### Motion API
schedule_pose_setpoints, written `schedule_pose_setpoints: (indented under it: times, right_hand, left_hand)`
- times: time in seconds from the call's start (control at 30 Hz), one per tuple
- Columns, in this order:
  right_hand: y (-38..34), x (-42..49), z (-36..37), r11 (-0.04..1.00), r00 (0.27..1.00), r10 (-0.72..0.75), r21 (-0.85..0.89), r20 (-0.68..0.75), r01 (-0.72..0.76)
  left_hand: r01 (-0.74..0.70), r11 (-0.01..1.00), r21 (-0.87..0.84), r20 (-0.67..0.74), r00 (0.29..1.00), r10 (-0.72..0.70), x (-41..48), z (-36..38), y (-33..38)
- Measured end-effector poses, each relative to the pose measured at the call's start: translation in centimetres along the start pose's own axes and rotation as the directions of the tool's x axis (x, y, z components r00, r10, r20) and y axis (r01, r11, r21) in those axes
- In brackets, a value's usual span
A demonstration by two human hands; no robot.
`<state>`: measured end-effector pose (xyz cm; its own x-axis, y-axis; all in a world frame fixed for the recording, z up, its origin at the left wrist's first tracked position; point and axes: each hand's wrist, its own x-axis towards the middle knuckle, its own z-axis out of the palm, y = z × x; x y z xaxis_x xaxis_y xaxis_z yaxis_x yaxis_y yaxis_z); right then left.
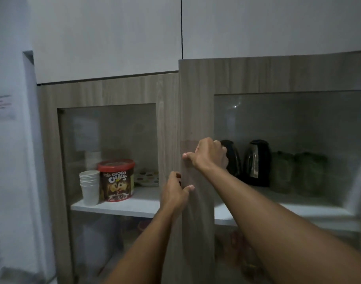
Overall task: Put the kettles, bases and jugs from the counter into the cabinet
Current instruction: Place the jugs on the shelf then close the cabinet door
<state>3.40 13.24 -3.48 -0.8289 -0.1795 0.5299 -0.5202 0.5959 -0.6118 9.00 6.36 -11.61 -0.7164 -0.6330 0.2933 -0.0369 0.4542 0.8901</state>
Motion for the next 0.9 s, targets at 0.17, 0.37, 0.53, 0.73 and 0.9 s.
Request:
schedule_pose_setpoints:
  times: [0.17,0.37,0.53,0.73,0.9]
  right_hand:
    - [0.5,2.3,1.4,0.999,1.000,0.001,-0.046,0.012,-0.001]
    - [0.7,4.9,3.5,0.995,0.999,0.022,-0.097,-0.029,-0.024]
    - [0.9,7.2,5.6,0.992,0.993,0.049,-0.107,-0.105,-0.060]
    - [0.0,7.9,5.4,0.987,0.988,0.105,-0.112,-0.113,-0.118]
    - [-0.1,7.3,5.9,0.983,0.986,0.121,-0.126,-0.119,-0.136]
  left_hand:
    - [-0.092,0.941,0.324,-0.119,0.983,0.138,2.7,0.6,-0.3]
    - [-0.110,0.844,0.524,-0.071,0.983,0.172,6.7,2.0,-0.5]
    - [-0.129,0.835,0.535,-0.072,0.978,0.197,9.7,3.8,-2.2]
    - [-0.180,0.812,0.555,-0.046,0.968,0.247,11.0,4.0,-3.4]
    - [-0.188,0.800,0.569,-0.007,0.972,0.234,10.6,3.6,-3.2]
